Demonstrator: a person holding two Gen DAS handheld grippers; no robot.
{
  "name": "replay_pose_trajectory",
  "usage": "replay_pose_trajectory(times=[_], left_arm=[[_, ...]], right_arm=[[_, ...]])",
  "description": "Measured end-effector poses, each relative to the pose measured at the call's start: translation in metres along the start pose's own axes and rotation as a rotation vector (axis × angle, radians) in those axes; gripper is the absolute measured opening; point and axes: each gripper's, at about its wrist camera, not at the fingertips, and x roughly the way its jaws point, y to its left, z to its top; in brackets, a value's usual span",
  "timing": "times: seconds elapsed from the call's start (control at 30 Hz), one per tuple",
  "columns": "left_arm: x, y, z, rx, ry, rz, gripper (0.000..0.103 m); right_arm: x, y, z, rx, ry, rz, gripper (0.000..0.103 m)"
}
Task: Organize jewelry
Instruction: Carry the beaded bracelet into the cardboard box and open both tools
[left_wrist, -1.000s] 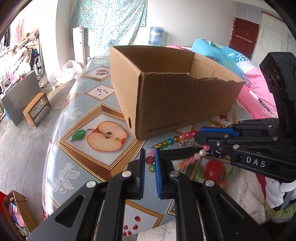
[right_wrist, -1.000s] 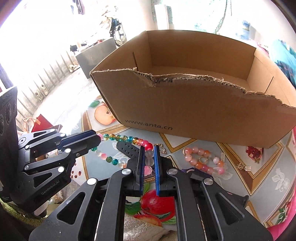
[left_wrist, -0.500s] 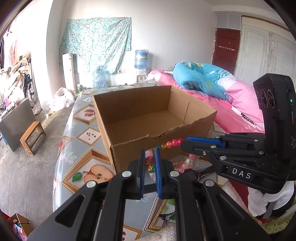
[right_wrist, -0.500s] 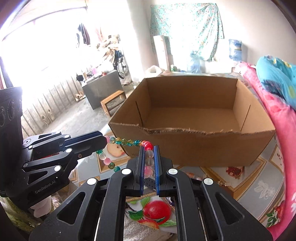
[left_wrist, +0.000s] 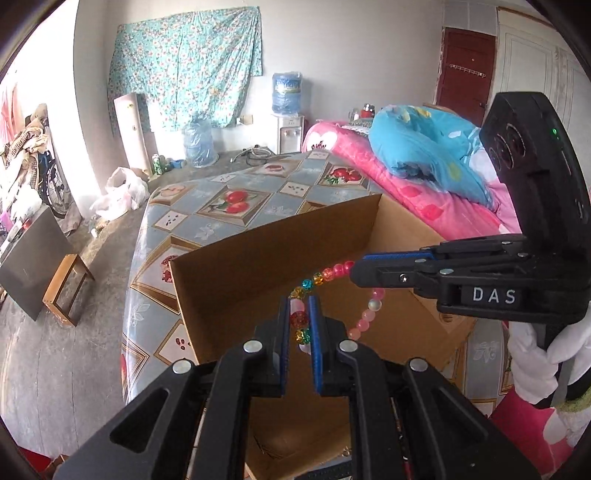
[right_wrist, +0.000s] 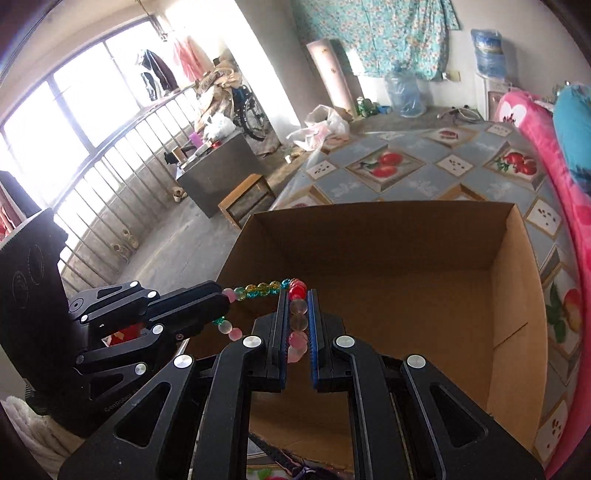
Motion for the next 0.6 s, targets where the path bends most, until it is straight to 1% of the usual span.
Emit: replay_pose_trajectory(times=[0.07, 0.17, 0.27, 0.3, 0.33, 0.37, 0.4, 0.43, 0.5, 0.6], left_arm=[[0.025, 0.011, 0.006, 0.000, 0.066, 0.021, 0.009], [0.054, 0.026, 0.011, 0.007, 0.143, 0.060, 0.009], [0.073, 0.035, 0.016, 0.029, 0.192, 0.110, 0.010], [0.077, 0.038, 0.017, 0.039, 0.199, 0.124, 0.010], [0.080, 0.039, 0.017, 0.050, 0.205, 0.145, 0.016], [0.083, 0.040, 0.018, 0.057, 0.206, 0.168, 0.030], [0.082, 0.041, 0.018, 0.056, 0.192, 0.183, 0.035], [0.078, 0.043, 0.018, 0.051, 0.167, 0.186, 0.038], [0.069, 0.044, 0.020, 0.047, 0.118, 0.198, 0.039], [0.047, 0.047, 0.019, 0.033, 0.033, 0.221, 0.044]], right_arm=[[0.025, -0.011, 0.014, 0.035, 0.088, -0.002, 0.007], [0.068, -0.022, 0.033, 0.072, 0.202, -0.003, 0.007], [0.097, -0.032, 0.041, 0.094, 0.295, 0.004, 0.009], [0.106, -0.034, 0.041, 0.104, 0.320, 0.002, 0.013], [0.116, -0.035, 0.042, 0.109, 0.342, 0.011, 0.015], [0.122, -0.036, 0.043, 0.113, 0.345, 0.001, 0.016], [0.125, -0.037, 0.044, 0.115, 0.341, -0.015, 0.022], [0.126, -0.037, 0.043, 0.114, 0.335, -0.023, 0.024], [0.122, -0.041, 0.042, 0.128, 0.308, -0.017, 0.024], [0.098, -0.043, 0.044, 0.136, 0.252, -0.011, 0.024]])
